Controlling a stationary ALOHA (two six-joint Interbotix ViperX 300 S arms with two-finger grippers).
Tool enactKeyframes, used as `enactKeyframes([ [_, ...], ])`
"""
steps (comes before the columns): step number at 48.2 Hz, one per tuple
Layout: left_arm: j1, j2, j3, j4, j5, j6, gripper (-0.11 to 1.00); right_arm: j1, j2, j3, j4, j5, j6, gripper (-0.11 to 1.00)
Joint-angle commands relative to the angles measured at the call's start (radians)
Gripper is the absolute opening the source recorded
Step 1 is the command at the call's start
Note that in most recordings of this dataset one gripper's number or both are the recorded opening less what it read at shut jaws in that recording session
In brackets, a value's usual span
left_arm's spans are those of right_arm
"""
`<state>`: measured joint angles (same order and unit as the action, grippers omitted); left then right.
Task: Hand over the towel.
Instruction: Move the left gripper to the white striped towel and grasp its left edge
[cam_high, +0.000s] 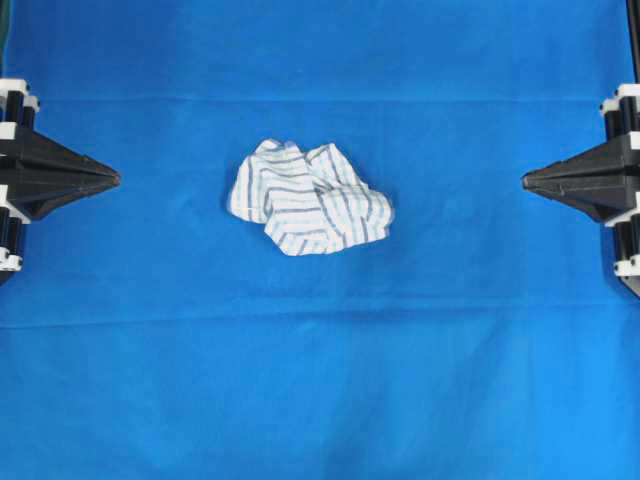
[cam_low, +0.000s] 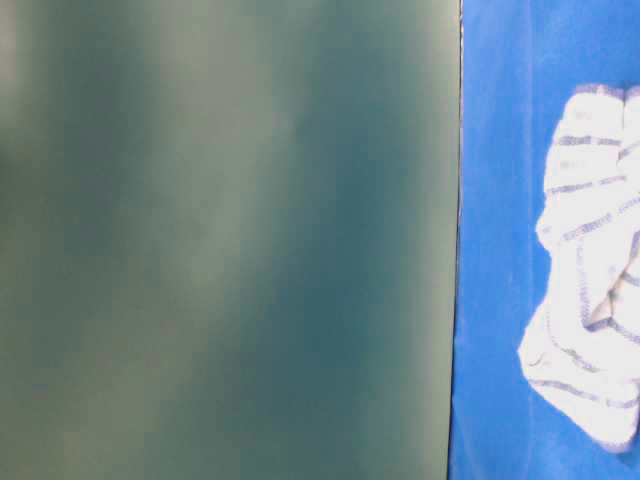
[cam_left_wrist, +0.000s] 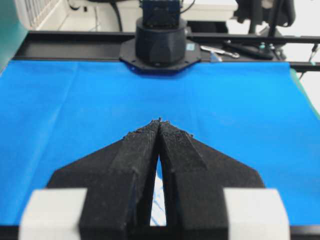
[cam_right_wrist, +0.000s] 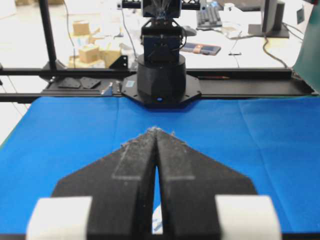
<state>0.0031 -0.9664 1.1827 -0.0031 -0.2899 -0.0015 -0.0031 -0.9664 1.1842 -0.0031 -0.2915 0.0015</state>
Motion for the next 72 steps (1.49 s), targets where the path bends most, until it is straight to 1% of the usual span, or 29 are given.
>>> enactKeyframes([
  [1,0.002,0.002,-0.035,-0.02,-0.02,0.002,0.0,-0.003,0.008,-0.035,0.005,-0.006,0.002,0.0],
  [6,0.023,0.015,-0.038,-0.021,-0.038,0.014,0.0,-0.003,0.008,-0.04,0.005,-0.002,0.002,0.0],
  [11,0.066,0.058,-0.041,-0.026,-0.081,-0.002,0.0,-0.003,0.009,-0.046,0.005,0.002,0.002,0.0],
  [18,0.106,0.17,-0.064,-0.026,-0.112,-0.008,0.0,-0.005,0.012,-0.046,0.005,0.014,0.002,0.0],
  [25,0.12,0.314,-0.107,-0.028,-0.123,-0.023,0.01,-0.009,0.018,-0.048,0.005,0.021,0.002,0.0],
  [27,0.12,0.357,-0.123,-0.026,-0.123,-0.031,0.03,-0.011,0.021,-0.046,0.005,0.025,0.002,0.0],
  [29,0.121,0.4,-0.141,-0.028,-0.12,-0.038,0.1,-0.011,0.023,-0.046,0.005,0.026,0.002,0.0],
  [32,0.12,0.477,-0.178,-0.026,-0.112,-0.052,0.25,-0.012,0.026,-0.048,0.005,0.029,0.002,0.0],
  [33,0.121,0.497,-0.189,-0.028,-0.107,-0.058,0.34,-0.012,0.029,-0.048,0.005,0.031,0.002,0.0],
  [37,0.121,0.58,-0.235,-0.028,-0.081,-0.072,0.59,-0.012,0.032,-0.048,0.005,0.034,0.002,0.0],
  [40,0.12,0.64,-0.267,-0.028,-0.055,-0.075,0.76,-0.012,0.037,-0.046,0.005,0.037,0.002,0.0],
  [42,0.121,0.681,-0.287,-0.026,-0.04,-0.077,0.85,-0.012,0.038,-0.046,0.005,0.038,0.002,0.0],
  [45,0.121,0.749,-0.316,-0.028,-0.017,-0.078,0.93,-0.012,0.04,-0.046,0.005,0.043,0.002,0.0],
  [53,0.12,0.907,-0.391,-0.028,0.061,-0.081,0.94,-0.012,0.052,-0.043,0.005,0.046,0.002,0.0],
  [58,0.121,0.974,-0.417,-0.026,0.072,-0.081,0.94,-0.012,0.061,-0.04,0.005,0.046,0.002,0.0],
  [67,0.121,1.078,-0.434,-0.028,0.075,-0.081,0.94,-0.012,0.084,-0.038,0.005,0.046,0.002,0.0],
  [72,0.121,1.104,-0.434,-0.028,0.078,-0.081,0.94,-0.012,0.087,-0.037,0.005,0.046,0.002,0.0],
])
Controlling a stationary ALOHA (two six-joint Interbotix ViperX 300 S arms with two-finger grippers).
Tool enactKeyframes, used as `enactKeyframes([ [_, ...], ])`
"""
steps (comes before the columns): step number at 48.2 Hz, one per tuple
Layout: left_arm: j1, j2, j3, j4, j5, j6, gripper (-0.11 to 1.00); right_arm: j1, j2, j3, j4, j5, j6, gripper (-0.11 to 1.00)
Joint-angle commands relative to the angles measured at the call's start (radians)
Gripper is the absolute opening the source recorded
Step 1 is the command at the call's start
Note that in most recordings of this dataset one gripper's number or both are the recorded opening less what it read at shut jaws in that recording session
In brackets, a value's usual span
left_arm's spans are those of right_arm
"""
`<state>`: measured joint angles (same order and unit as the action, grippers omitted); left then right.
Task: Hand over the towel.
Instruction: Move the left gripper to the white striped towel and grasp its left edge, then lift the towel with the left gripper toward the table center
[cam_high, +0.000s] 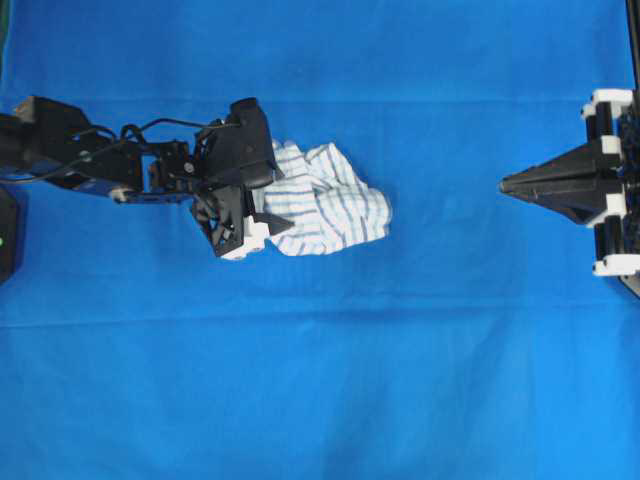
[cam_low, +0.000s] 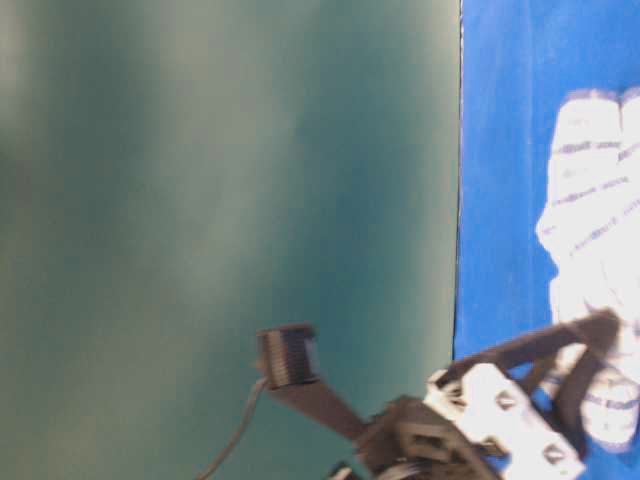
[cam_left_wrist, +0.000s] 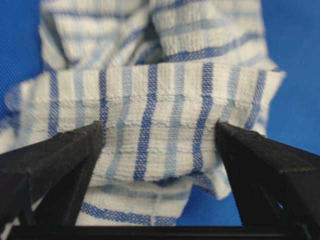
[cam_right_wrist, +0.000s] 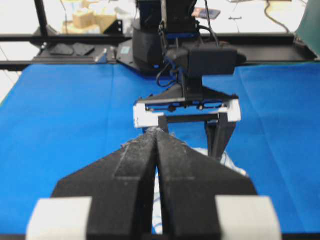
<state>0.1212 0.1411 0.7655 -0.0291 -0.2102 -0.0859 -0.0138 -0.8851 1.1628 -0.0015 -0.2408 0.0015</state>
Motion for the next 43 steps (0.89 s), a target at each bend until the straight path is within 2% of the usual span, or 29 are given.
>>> enactKeyframes([
  [1,0.002,-0.002,-0.018,0.0,-0.002,0.003,0.94,-0.002,0.008,-0.017,0.003,-0.005,0.002,0.0],
  [11,0.0,0.0,-0.025,0.003,0.06,0.026,0.93,-0.002,0.008,-0.015,0.003,0.012,0.002,0.0],
  [14,-0.003,0.003,-0.038,0.003,0.097,0.031,0.89,-0.002,0.008,-0.015,0.003,0.015,0.003,0.0],
  [17,-0.008,0.003,-0.049,0.003,0.11,0.035,0.78,-0.002,0.008,-0.017,0.003,0.015,0.002,0.0],
  [26,-0.018,-0.037,-0.054,0.005,0.109,0.063,0.25,-0.002,0.008,-0.017,0.003,0.015,0.003,0.0],
  [29,-0.017,-0.077,-0.051,0.005,0.109,0.075,0.13,-0.002,0.008,-0.017,0.003,0.015,0.003,0.0],
  [43,-0.011,-0.314,-0.064,0.005,0.107,0.095,0.12,-0.002,0.008,-0.017,0.003,0.031,0.003,0.0],
])
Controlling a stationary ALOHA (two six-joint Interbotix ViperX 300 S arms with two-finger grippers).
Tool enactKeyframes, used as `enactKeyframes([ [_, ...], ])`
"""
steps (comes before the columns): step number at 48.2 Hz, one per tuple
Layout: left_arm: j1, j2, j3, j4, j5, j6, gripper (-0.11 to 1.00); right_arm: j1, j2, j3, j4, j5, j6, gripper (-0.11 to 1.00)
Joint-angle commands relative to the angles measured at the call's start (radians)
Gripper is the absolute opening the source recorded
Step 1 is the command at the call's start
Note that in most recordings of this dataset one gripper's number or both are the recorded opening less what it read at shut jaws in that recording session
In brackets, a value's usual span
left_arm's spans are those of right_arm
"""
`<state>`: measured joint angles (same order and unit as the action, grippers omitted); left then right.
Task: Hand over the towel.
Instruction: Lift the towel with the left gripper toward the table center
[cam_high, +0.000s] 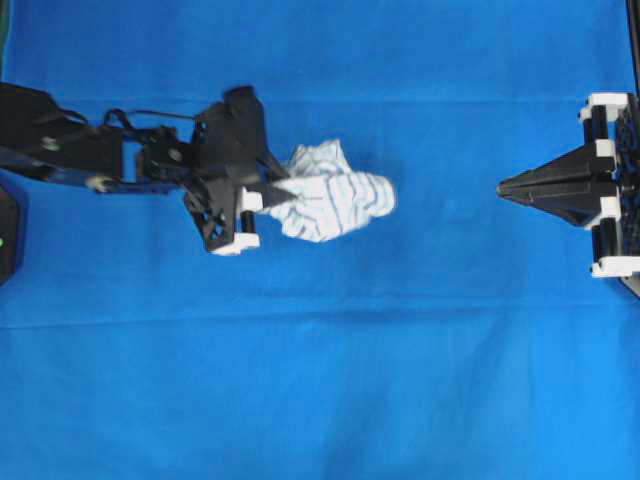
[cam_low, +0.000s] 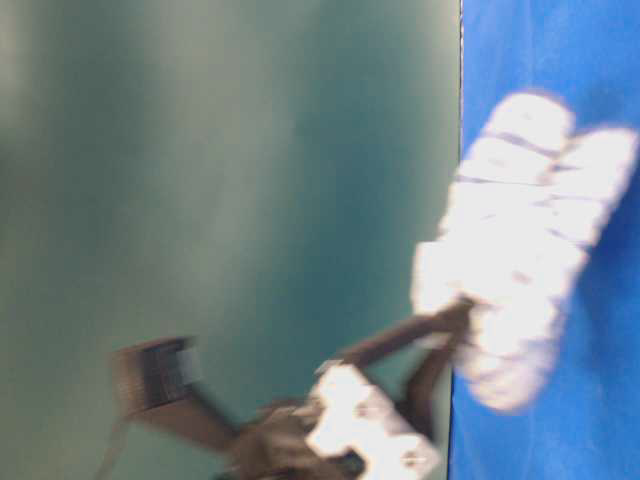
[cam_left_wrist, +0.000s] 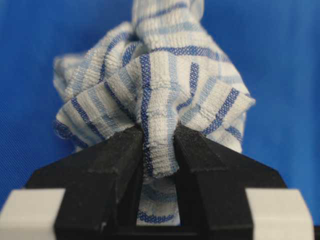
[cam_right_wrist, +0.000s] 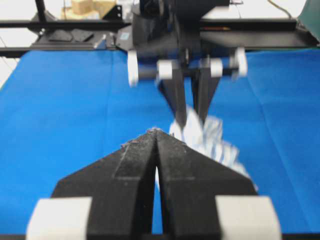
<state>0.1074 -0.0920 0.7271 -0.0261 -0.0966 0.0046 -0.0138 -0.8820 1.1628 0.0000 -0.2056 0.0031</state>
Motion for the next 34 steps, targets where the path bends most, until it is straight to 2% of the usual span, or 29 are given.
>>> enactKeyframes([
  [1,0.003,-0.097,-0.028,0.002,-0.008,0.006,0.12,-0.002,0.005,-0.017,0.002,-0.006,0.002,0.0],
  [10,0.003,-0.199,-0.058,0.002,-0.026,0.008,0.12,-0.003,0.014,-0.015,0.002,-0.021,0.0,0.0],
  [15,-0.002,-0.23,-0.06,0.002,-0.075,0.008,0.12,-0.003,0.025,-0.014,0.002,-0.043,0.002,0.0],
  [21,-0.008,-0.239,-0.049,0.002,-0.137,0.008,0.12,-0.003,0.046,-0.011,0.002,-0.071,0.0,0.0],
  [34,-0.009,-0.239,-0.048,0.002,-0.132,0.008,0.12,-0.003,0.075,-0.029,0.002,-0.091,0.002,0.0],
])
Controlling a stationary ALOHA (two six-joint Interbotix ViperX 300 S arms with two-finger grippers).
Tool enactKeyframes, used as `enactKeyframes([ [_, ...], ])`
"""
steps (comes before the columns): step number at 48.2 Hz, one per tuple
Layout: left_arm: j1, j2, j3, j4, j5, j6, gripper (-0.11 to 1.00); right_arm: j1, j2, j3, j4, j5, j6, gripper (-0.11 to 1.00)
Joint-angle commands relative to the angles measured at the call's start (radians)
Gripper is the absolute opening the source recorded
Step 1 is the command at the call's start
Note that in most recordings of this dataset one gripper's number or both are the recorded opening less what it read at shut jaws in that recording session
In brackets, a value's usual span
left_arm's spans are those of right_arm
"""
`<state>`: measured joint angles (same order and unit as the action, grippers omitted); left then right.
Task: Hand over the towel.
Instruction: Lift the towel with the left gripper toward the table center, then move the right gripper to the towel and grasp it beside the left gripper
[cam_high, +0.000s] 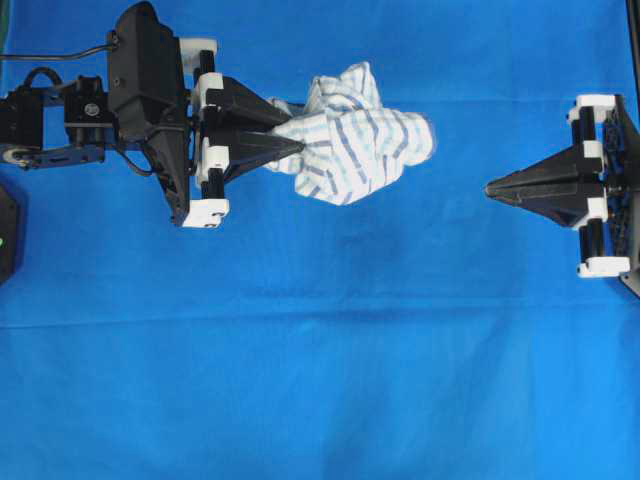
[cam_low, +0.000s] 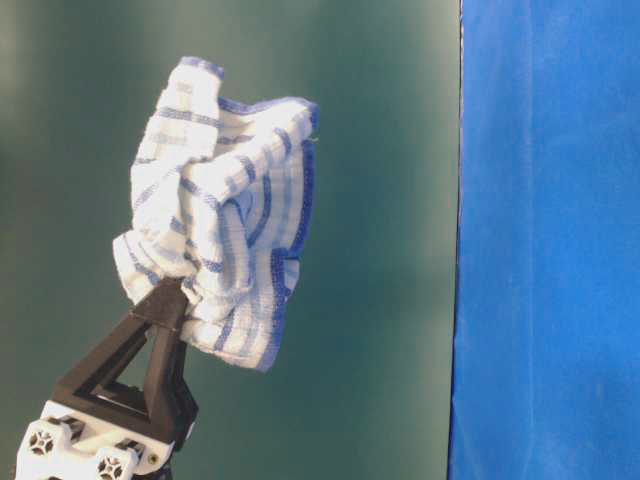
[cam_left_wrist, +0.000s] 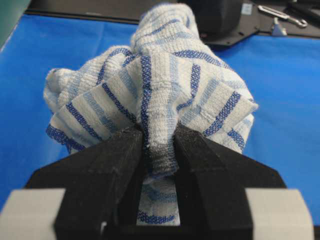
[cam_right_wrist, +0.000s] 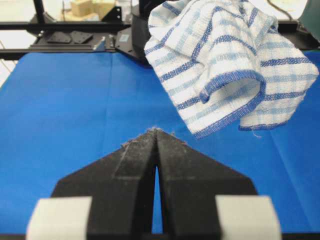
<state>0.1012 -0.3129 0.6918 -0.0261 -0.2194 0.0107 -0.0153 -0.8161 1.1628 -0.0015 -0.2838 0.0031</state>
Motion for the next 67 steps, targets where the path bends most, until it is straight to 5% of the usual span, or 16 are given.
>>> enactKeyframes([
  [1,-0.003,-0.018,-0.012,0.002,-0.009,0.002,0.12,-0.002,0.012,-0.037,0.003,-0.012,0.002,0.0],
  [20,-0.003,-0.018,-0.012,0.002,-0.006,0.0,0.12,-0.046,0.173,-0.195,-0.018,-0.017,-0.02,0.01],
  [30,-0.006,-0.017,-0.014,0.002,-0.005,0.0,0.12,-0.081,0.313,-0.291,-0.034,-0.051,-0.034,0.59],
  [34,-0.008,-0.017,-0.014,0.002,-0.006,0.0,0.12,-0.101,0.377,-0.334,-0.034,-0.074,-0.048,0.73],
  [54,-0.011,-0.015,-0.012,0.002,-0.008,0.0,0.12,-0.109,0.626,-0.54,-0.034,-0.023,-0.057,0.73],
  [67,-0.011,-0.017,-0.012,0.002,-0.012,0.0,0.12,-0.109,0.655,-0.574,-0.034,0.002,-0.057,0.72],
])
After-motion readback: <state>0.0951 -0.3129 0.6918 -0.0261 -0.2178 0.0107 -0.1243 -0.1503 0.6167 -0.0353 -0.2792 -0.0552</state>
